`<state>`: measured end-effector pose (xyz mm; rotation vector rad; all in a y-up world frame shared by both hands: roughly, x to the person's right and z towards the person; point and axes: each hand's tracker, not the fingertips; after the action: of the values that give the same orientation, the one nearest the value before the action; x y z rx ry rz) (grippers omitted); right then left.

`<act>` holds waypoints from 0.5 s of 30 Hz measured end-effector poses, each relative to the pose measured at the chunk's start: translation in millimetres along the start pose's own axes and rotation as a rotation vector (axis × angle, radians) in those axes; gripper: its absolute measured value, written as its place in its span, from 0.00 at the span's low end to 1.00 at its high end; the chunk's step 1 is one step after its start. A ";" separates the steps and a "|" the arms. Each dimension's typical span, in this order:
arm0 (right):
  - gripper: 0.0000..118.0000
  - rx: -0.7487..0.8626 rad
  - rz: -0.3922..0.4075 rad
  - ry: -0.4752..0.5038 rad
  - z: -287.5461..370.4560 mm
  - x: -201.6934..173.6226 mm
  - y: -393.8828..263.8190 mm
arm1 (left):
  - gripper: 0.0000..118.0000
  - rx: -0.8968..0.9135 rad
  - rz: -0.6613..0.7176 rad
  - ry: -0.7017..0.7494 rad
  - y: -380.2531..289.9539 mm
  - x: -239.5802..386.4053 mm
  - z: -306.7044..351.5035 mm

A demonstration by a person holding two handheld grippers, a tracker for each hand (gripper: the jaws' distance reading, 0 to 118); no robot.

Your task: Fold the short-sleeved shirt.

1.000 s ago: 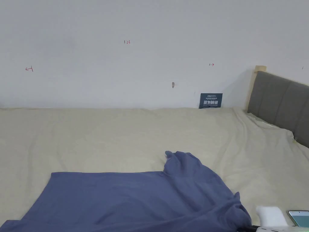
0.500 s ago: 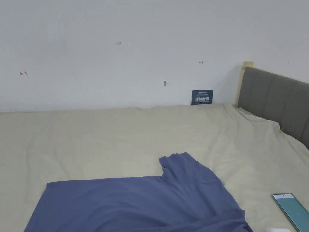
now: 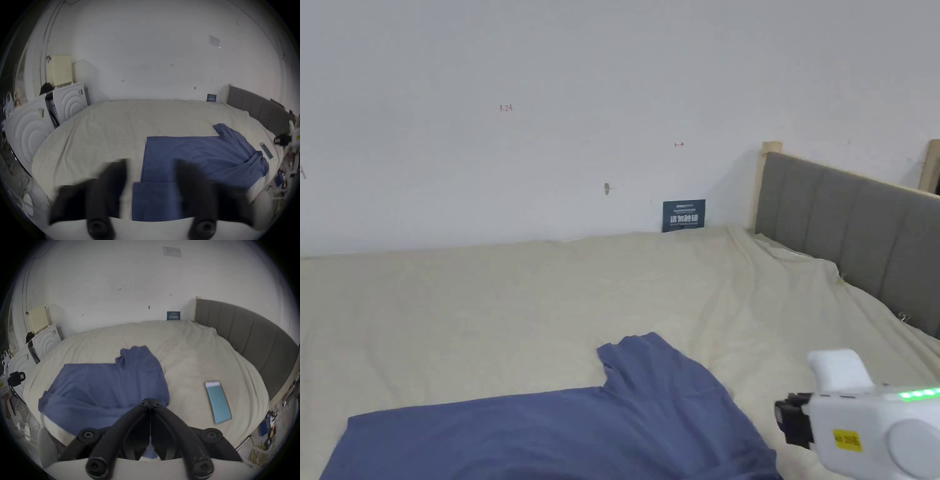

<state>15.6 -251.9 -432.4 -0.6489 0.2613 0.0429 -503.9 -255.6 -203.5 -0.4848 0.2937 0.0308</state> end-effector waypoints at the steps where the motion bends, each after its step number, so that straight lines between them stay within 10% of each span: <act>1: 0.00 -0.017 0.029 0.009 -6.9 -2.4 11.3 | 0.05 -0.012 -0.016 0.012 5.0 2.6 -7.4; 13: 0.00 -0.280 -0.090 0.005 -177.1 -4.3 124.0 | 0.00 -0.095 0.002 -0.080 36.9 3.1 -106.2; 15: 0.03 -0.350 -0.013 -0.077 -213.5 -8.0 131.1 | 0.00 -0.106 -0.003 -0.073 36.9 1.5 -120.7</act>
<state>-56.5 -275.6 -671.3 -0.9948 0.1756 0.1028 -538.9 -279.0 -322.6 -0.5878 0.2204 0.0610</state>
